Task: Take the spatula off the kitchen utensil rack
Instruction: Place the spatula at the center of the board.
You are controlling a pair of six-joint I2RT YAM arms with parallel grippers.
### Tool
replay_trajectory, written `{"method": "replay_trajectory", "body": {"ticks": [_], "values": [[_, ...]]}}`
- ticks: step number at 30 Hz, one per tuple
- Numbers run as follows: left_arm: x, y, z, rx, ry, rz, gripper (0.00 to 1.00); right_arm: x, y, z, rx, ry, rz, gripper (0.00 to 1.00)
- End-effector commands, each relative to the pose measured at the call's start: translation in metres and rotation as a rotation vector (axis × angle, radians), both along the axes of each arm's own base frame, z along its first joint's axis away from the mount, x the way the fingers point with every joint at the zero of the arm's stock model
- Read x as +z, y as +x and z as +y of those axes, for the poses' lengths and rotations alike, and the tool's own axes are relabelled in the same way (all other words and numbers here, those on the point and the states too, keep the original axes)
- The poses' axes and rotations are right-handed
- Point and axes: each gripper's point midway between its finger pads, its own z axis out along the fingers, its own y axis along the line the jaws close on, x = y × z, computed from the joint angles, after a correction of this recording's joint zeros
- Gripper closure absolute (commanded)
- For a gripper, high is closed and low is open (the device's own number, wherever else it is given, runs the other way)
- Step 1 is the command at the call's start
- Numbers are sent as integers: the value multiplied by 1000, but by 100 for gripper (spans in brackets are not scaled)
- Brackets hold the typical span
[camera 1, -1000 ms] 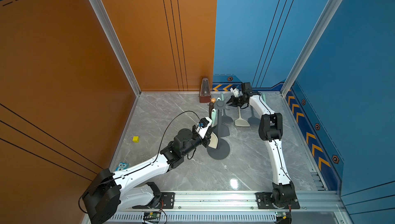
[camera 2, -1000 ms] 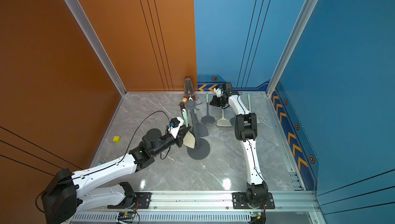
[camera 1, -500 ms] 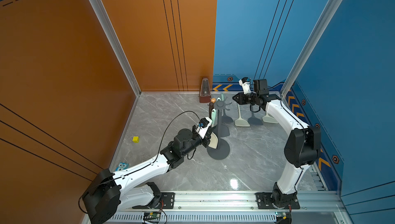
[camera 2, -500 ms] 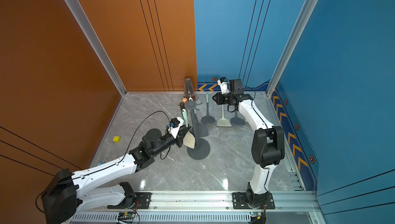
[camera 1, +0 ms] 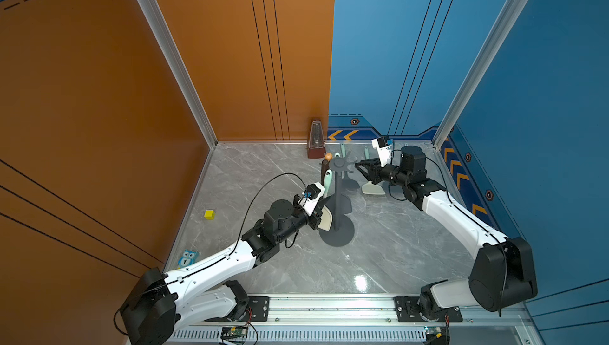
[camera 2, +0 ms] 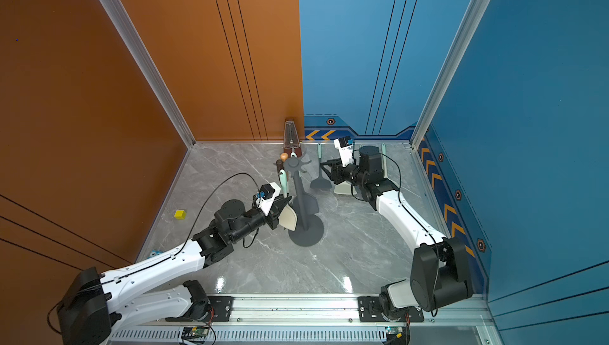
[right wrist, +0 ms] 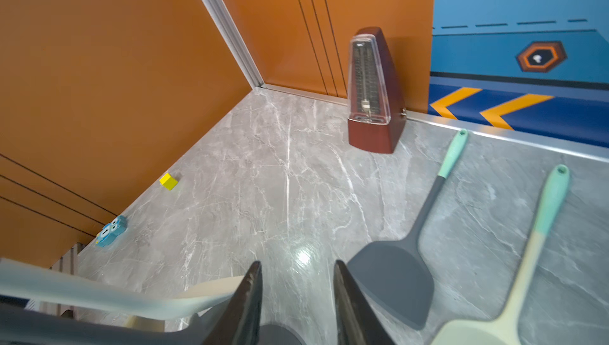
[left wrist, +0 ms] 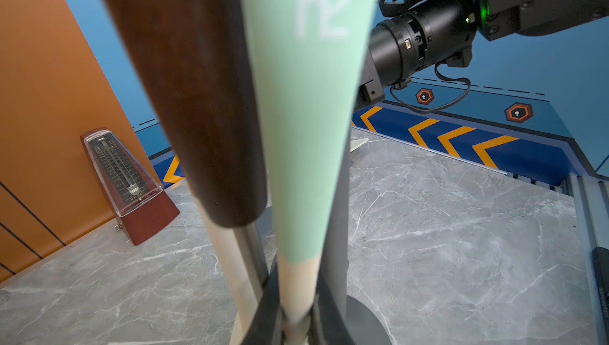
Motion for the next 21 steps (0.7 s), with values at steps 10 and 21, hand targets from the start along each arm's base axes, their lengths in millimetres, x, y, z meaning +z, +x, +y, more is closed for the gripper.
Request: {"method": "replay_trajectory", "body": {"ticks": [10,21], "values": [[45,-3,4,-20,-88,-104,92,31,-29,32,101,27,-150,56],[56,0,7,-23,-100,-124,91,47,-54,30,129,47,-193,46]]}}
